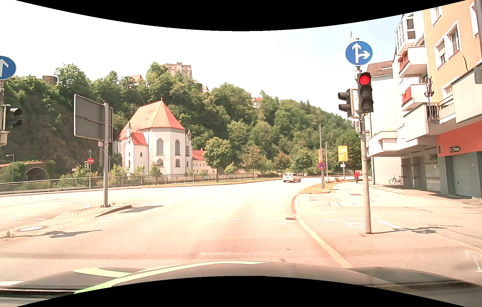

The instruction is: Follow the waypoints while adhering to traffic rules and regulations

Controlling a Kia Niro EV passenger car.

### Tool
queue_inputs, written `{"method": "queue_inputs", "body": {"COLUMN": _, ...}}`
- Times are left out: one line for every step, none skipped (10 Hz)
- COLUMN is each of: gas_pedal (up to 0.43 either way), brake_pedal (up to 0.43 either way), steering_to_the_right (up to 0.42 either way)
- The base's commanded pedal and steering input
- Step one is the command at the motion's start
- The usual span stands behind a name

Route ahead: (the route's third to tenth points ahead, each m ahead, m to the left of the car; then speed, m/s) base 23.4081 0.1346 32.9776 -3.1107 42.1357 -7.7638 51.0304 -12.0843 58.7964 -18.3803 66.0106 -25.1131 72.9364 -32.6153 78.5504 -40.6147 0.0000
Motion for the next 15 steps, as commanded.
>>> {"method": "queue_inputs", "body": {"gas_pedal": 0.0, "brake_pedal": 0.335, "steering_to_the_right": 0.04}}
{"method": "queue_inputs", "body": {"gas_pedal": 0.0, "brake_pedal": 0.335, "steering_to_the_right": 0.04}}
{"method": "queue_inputs", "body": {"gas_pedal": 0.0, "brake_pedal": 0.335, "steering_to_the_right": 0.04}}
{"method": "queue_inputs", "body": {"gas_pedal": 0.0, "brake_pedal": 0.335, "steering_to_the_right": 0.04}}
{"method": "queue_inputs", "body": {"gas_pedal": 0.0, "brake_pedal": 0.335, "steering_to_the_right": 0.04}}
{"method": "queue_inputs", "body": {"gas_pedal": 0.0, "brake_pedal": 0.335, "steering_to_the_right": 0.04}}
{"method": "queue_inputs", "body": {"gas_pedal": 0.0, "brake_pedal": 0.335, "steering_to_the_right": 0.04}}
{"method": "queue_inputs", "body": {"gas_pedal": 0.0, "brake_pedal": 0.335, "steering_to_the_right": 0.041}}
{"method": "queue_inputs", "body": {"gas_pedal": 0.0, "brake_pedal": 0.335, "steering_to_the_right": 0.04}}
{"method": "queue_inputs", "body": {"gas_pedal": 0.0, "brake_pedal": 0.335, "steering_to_the_right": 0.04}}
{"method": "queue_inputs", "body": {"gas_pedal": 0.0, "brake_pedal": 0.335, "steering_to_the_right": 0.04}}
{"method": "queue_inputs", "body": {"gas_pedal": 0.0, "brake_pedal": 0.335, "steering_to_the_right": 0.04}}
{"method": "queue_inputs", "body": {"gas_pedal": 0.0, "brake_pedal": 0.335, "steering_to_the_right": 0.04}}
{"method": "queue_inputs", "body": {"gas_pedal": 0.0, "brake_pedal": 0.335, "steering_to_the_right": 0.04}}
{"method": "queue_inputs", "body": {"gas_pedal": 0.0, "brake_pedal": 0.335, "steering_to_the_right": 0.041}}
